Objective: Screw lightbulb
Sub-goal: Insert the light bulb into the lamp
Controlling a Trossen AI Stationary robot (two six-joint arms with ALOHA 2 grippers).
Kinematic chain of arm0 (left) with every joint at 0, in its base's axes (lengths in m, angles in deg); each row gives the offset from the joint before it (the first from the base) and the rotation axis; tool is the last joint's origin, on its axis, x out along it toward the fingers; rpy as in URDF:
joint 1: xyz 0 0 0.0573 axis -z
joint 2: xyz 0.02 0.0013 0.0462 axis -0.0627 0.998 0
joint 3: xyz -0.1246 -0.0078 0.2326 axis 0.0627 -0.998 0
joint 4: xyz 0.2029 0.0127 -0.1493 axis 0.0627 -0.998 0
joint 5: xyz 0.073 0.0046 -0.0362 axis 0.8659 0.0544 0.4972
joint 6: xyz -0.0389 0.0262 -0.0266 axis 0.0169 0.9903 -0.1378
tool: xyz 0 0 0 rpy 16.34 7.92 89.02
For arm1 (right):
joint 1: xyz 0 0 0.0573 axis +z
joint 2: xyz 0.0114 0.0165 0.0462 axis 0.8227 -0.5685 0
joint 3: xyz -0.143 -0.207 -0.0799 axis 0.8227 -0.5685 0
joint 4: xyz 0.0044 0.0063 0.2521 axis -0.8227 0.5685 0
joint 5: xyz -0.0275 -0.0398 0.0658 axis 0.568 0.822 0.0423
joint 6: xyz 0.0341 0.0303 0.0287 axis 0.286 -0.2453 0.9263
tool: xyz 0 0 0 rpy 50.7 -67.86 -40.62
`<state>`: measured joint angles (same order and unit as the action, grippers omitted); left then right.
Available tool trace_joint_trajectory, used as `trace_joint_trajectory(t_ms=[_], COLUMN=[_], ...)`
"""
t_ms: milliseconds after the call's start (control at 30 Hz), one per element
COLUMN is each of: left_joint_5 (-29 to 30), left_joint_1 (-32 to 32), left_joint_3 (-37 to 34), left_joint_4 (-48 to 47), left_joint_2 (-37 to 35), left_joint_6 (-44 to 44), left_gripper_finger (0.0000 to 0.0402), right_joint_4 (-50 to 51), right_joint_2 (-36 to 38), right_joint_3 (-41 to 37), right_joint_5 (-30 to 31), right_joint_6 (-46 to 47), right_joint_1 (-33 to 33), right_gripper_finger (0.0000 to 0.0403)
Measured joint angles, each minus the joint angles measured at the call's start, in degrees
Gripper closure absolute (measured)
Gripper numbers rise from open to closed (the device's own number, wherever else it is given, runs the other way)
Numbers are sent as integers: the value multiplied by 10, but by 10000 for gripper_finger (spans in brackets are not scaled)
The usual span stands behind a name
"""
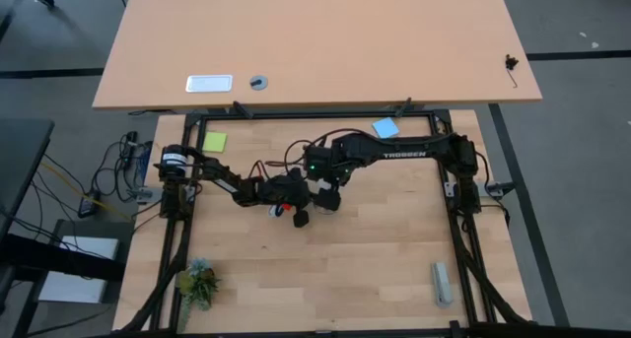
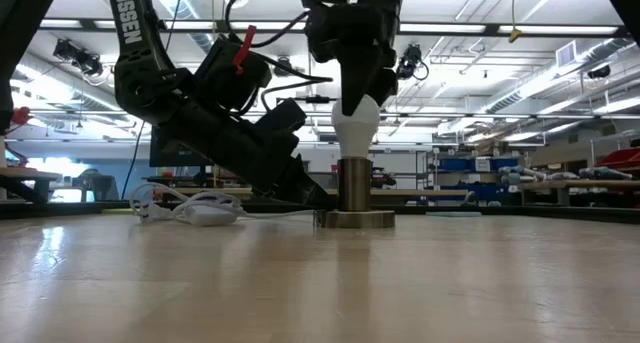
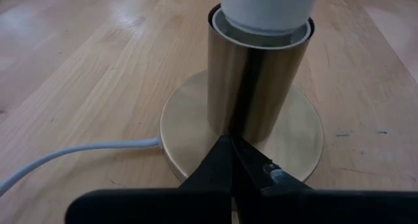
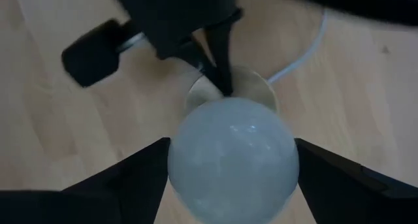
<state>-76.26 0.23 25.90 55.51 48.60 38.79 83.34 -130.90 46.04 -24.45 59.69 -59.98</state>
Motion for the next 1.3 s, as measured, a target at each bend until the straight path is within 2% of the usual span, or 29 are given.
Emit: trace_joint_trajectory(t_ms=[100, 200, 333, 467, 567, 1033, 1167, 1300], left_joint_5=[0, 0, -1, -1, -1, -2, -2, -2], left_joint_1=[0, 0, 0, 0, 0, 0, 0, 0], left_joint_3=[0, 0, 0, 0, 0, 0, 0, 0], left_joint_4=[0, 0, 0, 0, -2, -2, -2, -2], left_joint_2=[0, 0, 0, 0, 0, 0, 0, 0], left_joint_6=[0, 0, 0, 0, 0, 0, 0, 0], left_gripper_finger=[401, 401, 401, 401, 401, 401, 401, 401], right_joint_4=[-1, 3, 5, 20, 16, -20, -26, -30], right_joint_2=[-1, -1, -1, -1, -1, -1, -1, -1], right_joint_3=[12, 29, 48, 49, 38, -25, -27, -27], right_joint_5=[3, 37, 81, 71, 56, 43, 44, 44], right_joint_6=[-52, -118, -266, -424, -481, -521, -467, -372], right_joint_1=[4, 10, 22, 30, 31, 23, 23, 19], right_gripper_finger=[69, 58, 50, 50, 52, 62, 79, 101])
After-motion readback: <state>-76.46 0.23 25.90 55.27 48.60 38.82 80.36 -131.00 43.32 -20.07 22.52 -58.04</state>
